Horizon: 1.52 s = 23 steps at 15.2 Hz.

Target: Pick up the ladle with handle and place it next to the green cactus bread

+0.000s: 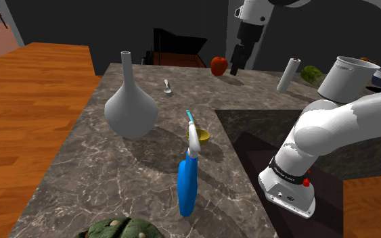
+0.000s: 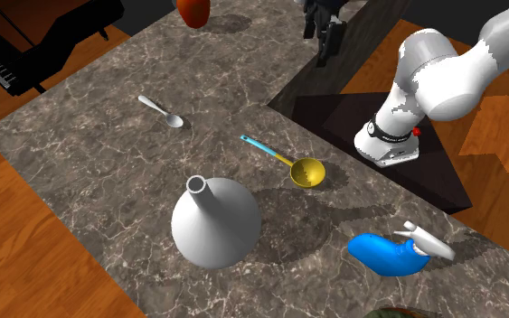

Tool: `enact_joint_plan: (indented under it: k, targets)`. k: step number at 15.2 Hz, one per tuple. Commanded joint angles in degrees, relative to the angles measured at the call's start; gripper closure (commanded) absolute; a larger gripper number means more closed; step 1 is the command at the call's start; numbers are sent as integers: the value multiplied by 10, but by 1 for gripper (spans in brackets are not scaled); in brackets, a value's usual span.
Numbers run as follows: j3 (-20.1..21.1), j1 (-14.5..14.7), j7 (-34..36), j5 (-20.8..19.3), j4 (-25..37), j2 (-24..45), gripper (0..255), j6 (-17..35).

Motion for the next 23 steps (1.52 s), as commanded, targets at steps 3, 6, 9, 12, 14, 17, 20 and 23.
enact_joint_plan:
  k: [3,6,9,12,14,17,20,23]
  targets:
    - [19,-6,55,24,-33,-3,0,27]
    - [51,-13,136,63,-76,0,0,71]
    - [85,-17,215,104,-111,13,0,122]
    - [121,-18,293,147,-138,40,0,180]
    - [146,-18,344,177,-151,65,0,222]
    - [183,-19,417,219,-161,114,0,291]
    - [219,-21,486,255,-160,174,0,361]
    - [227,-19,484,262,-169,195,0,392]
